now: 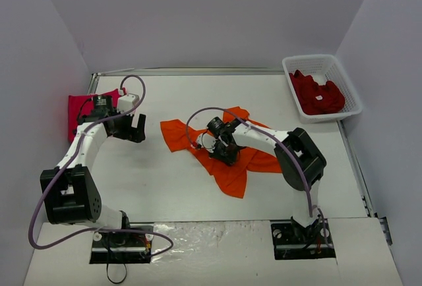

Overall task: Fold and stack the t-shirts
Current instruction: Flatten out the tshirt

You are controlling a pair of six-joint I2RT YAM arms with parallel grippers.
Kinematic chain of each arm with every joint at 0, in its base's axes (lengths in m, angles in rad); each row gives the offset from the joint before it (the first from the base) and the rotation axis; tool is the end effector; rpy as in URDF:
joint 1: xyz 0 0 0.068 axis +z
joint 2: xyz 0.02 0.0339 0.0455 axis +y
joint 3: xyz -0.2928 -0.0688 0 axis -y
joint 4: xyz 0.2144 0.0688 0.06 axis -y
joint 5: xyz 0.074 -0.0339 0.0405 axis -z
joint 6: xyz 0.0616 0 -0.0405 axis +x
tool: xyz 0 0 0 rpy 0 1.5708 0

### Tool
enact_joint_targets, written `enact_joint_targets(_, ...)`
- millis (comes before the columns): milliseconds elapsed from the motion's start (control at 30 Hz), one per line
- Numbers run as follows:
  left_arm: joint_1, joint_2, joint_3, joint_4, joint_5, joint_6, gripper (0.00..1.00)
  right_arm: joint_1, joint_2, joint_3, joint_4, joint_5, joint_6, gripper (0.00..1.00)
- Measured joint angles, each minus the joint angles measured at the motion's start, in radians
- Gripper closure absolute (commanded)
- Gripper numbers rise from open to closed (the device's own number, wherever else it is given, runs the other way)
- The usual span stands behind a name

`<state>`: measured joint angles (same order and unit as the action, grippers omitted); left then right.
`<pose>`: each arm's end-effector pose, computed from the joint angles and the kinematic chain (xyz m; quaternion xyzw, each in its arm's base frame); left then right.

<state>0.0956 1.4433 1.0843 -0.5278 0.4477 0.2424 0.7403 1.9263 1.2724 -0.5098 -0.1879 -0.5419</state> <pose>0.2877 0.0008 0.2844 0.1416 0.9106 -0.1511 0.3575 0.2741 0.2661 0.1817 -0.5983 0.7701 0.1114 0.1912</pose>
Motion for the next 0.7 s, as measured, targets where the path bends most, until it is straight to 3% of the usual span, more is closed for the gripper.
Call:
enact_joint_targets(267,0.0,-0.015,0.0,0.0,-0.002,0.0,0.03,0.015,0.008,0.033,-0.038,-0.027,-0.032,1.0)
enact_joint_targets(700,0.038,-0.058,0.0,0.0,-0.01,0.0,0.03,0.157,0.061,0.385,-0.116,-0.057,-0.087,1.0)
